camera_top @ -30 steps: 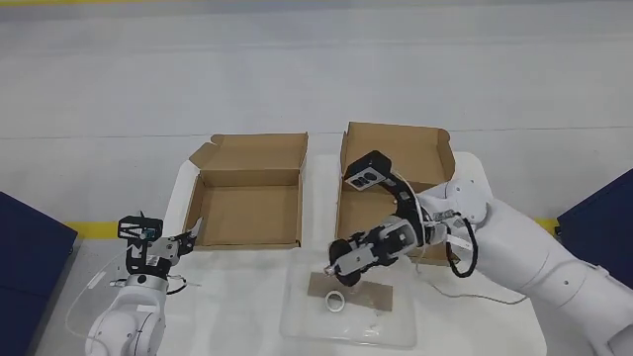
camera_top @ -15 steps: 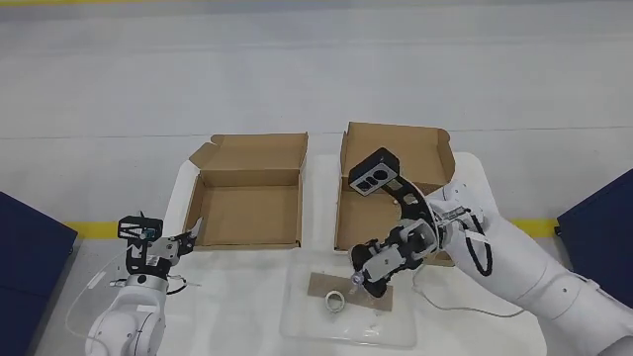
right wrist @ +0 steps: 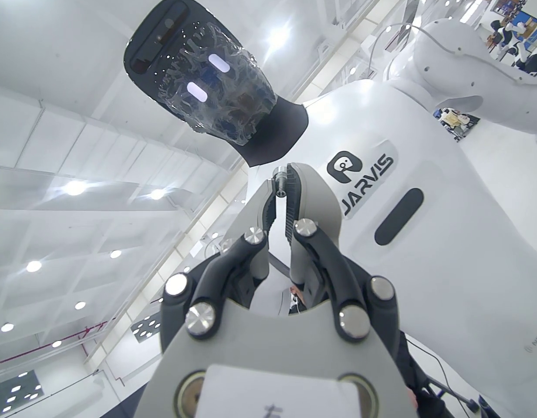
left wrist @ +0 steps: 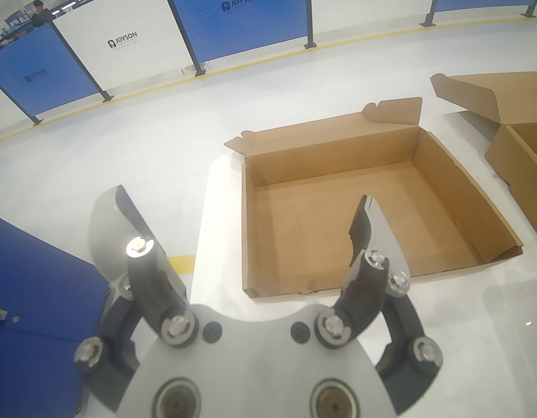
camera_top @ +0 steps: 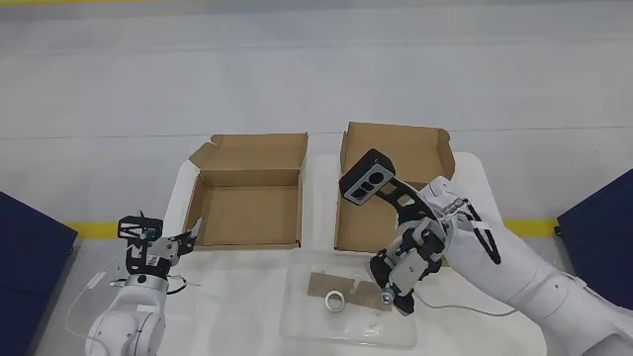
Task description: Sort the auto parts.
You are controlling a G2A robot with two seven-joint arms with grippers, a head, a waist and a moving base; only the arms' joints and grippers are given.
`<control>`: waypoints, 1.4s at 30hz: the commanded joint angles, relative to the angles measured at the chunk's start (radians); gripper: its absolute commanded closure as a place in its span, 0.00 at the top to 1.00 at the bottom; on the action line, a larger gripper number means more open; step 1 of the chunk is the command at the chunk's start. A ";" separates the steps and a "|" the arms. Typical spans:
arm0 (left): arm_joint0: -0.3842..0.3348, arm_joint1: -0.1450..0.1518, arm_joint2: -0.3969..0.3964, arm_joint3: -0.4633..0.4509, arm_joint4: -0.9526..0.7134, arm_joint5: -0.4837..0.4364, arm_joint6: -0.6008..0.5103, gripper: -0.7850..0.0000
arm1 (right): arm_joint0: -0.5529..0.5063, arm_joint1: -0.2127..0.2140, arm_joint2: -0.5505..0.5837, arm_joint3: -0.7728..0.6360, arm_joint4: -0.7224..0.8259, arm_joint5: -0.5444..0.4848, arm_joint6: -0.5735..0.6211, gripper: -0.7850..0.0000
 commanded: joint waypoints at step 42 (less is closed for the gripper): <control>0.000 0.000 0.000 0.000 0.000 0.000 0.000 1.00 | -0.214 -0.108 0.133 -0.092 0.315 0.184 -0.102 0.00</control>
